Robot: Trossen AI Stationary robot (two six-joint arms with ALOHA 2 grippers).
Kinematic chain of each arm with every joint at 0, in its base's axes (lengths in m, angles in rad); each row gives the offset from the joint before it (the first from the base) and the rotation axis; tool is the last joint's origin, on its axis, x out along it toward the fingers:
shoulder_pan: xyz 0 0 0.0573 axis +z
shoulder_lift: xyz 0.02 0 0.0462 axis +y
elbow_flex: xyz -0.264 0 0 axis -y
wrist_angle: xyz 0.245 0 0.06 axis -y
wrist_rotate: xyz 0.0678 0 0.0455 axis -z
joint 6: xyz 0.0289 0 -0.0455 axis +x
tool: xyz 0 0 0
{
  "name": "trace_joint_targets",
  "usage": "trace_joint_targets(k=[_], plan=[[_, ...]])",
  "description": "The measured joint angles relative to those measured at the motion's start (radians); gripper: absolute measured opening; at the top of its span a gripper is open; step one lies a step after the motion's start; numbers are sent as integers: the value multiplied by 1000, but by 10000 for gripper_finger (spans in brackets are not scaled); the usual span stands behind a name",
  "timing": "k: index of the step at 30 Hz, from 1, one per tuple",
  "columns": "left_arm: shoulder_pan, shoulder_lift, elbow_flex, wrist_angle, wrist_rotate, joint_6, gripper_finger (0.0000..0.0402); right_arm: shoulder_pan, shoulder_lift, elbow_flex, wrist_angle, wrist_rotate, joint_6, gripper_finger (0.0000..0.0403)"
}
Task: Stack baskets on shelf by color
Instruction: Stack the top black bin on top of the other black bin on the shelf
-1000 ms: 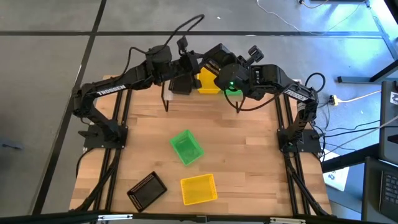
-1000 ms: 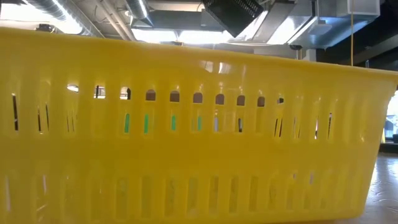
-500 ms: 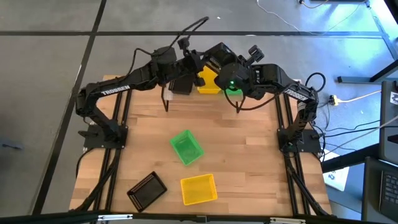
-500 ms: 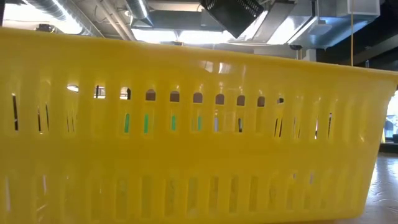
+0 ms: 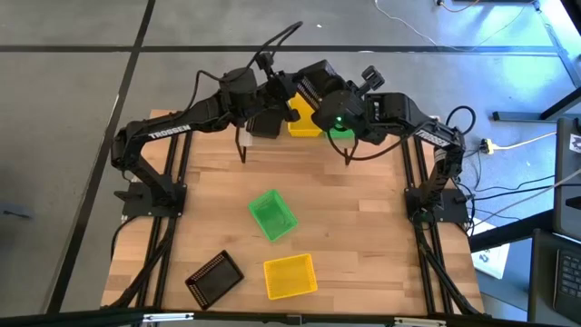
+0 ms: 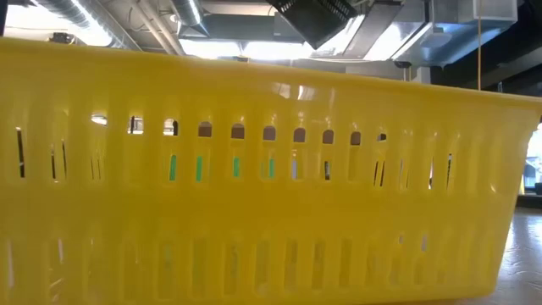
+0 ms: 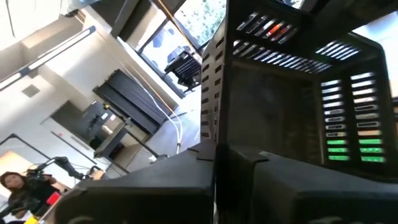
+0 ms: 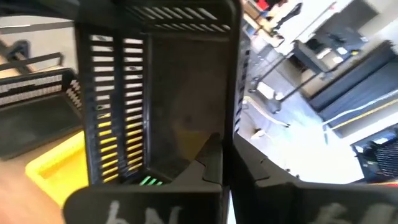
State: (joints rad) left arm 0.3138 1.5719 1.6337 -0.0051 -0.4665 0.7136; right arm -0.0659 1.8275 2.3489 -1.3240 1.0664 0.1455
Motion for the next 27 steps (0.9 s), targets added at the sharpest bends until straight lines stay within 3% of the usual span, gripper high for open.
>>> trace_joint_targets(k=[4,17,27], plan=[[-2,-1,0,-13,-8,0,1,-4,-2,1,24,-69,-21,15],[-5,-5,0,-160,10,15,0,2,0,1,50,-101,-150,119],[43,-102,0,-339,17,45,0,61,-13,6,82,-93,-241,123]])
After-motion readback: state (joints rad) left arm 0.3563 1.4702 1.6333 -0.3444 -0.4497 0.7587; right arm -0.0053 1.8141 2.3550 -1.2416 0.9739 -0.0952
